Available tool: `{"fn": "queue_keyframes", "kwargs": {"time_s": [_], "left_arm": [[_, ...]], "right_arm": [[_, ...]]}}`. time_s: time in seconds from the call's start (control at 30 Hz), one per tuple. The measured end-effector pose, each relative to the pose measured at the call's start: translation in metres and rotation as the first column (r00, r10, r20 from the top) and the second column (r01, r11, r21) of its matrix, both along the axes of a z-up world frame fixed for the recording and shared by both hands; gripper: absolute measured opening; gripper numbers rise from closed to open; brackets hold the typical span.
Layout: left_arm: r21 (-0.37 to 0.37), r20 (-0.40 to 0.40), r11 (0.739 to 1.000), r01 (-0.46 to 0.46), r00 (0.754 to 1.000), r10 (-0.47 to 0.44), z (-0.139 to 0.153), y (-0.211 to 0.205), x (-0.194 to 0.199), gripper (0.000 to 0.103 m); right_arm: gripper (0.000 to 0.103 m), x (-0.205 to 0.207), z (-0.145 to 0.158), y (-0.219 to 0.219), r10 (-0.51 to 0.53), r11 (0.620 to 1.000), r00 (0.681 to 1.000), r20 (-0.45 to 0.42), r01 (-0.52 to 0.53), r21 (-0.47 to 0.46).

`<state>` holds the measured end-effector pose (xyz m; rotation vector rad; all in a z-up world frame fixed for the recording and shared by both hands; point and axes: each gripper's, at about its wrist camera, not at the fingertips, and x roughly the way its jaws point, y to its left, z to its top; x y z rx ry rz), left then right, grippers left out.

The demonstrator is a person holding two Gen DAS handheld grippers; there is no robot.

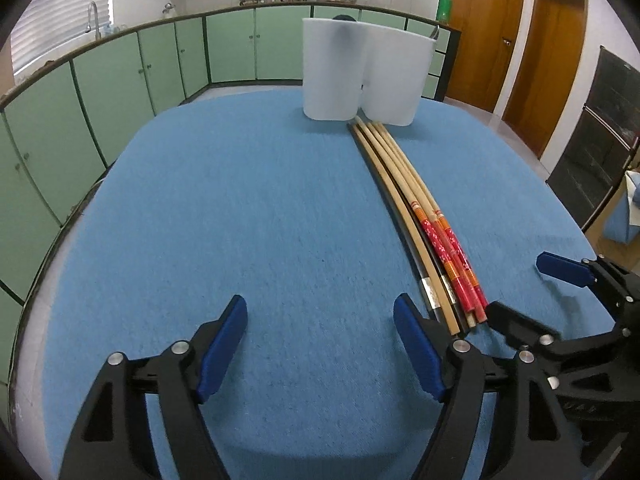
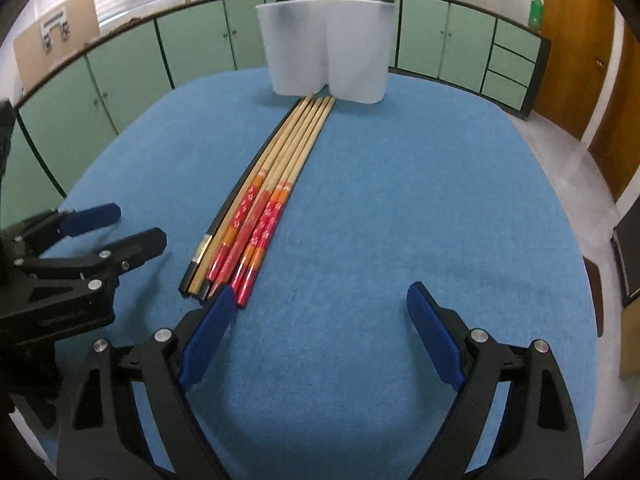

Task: Organize utensils
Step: 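Move both open tools back to the chopstick bundle, then grasp one red-patterned chopstick with the right tool, then grasp the black chopstick with the left tool while the right tool holds its chopstick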

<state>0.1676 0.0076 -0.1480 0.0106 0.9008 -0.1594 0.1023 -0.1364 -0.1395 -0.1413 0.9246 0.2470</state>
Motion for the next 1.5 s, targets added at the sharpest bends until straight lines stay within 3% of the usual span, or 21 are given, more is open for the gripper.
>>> {"fn": "queue_keyframes", "kwargs": {"time_s": [0.23, 0.37, 0.47, 0.57, 0.6, 0.67, 0.9, 1.07, 1.5], "left_arm": [[0.003, -0.001, 1.000, 0.001, 1.000, -0.001, -0.004, 0.000, -0.003, 0.077], [0.008, -0.001, 1.000, 0.007, 1.000, -0.007, -0.004, -0.002, -0.005, 0.078], [0.003, -0.001, 1.000, 0.010, 1.000, -0.010, -0.004, -0.002, -0.007, 0.078], [0.004, -0.003, 1.000, 0.014, 1.000, -0.014, -0.005, -0.004, -0.008, 0.078], [0.004, -0.004, 1.000, 0.016, 1.000, -0.016, -0.005, -0.004, -0.009, 0.078], [-0.001, -0.005, 1.000, 0.024, 1.000, -0.024, -0.004, -0.006, -0.010, 0.078], [-0.033, -0.009, 0.997, 0.076, 0.997, -0.077, -0.002, -0.020, -0.015, 0.078], [0.001, -0.012, 0.996, 0.093, 0.996, -0.093, -0.008, -0.029, -0.015, 0.080], [0.035, -0.010, 0.999, 0.033, 0.999, -0.033, -0.007, -0.009, -0.018, 0.082]], "right_arm": [[0.081, -0.001, 0.003, -0.012, -0.047, 0.997, 0.998, 0.031, 0.049, -0.066], [0.070, 0.000, 0.003, -0.021, -0.050, 0.997, 0.999, -0.005, 0.050, 0.054], [0.053, -0.002, 0.000, -0.015, -0.030, 0.997, 1.000, -0.004, 0.030, 0.074], [0.026, -0.002, 0.001, -0.008, 0.003, 0.998, 1.000, 0.008, -0.003, 0.064], [0.013, -0.003, 0.001, -0.007, 0.008, 0.998, 1.000, 0.006, -0.009, 0.068], [0.006, -0.003, 0.001, -0.005, 0.020, 0.997, 1.000, 0.005, -0.020, 0.069], [0.005, -0.004, 0.002, -0.016, -0.008, 0.996, 1.000, 0.005, 0.008, 0.089], [0.005, -0.003, 0.002, -0.021, -0.015, 0.995, 1.000, 0.003, 0.015, 0.096], [0.006, -0.002, 0.000, -0.023, -0.017, 0.996, 1.000, 0.003, 0.017, 0.087]]}}
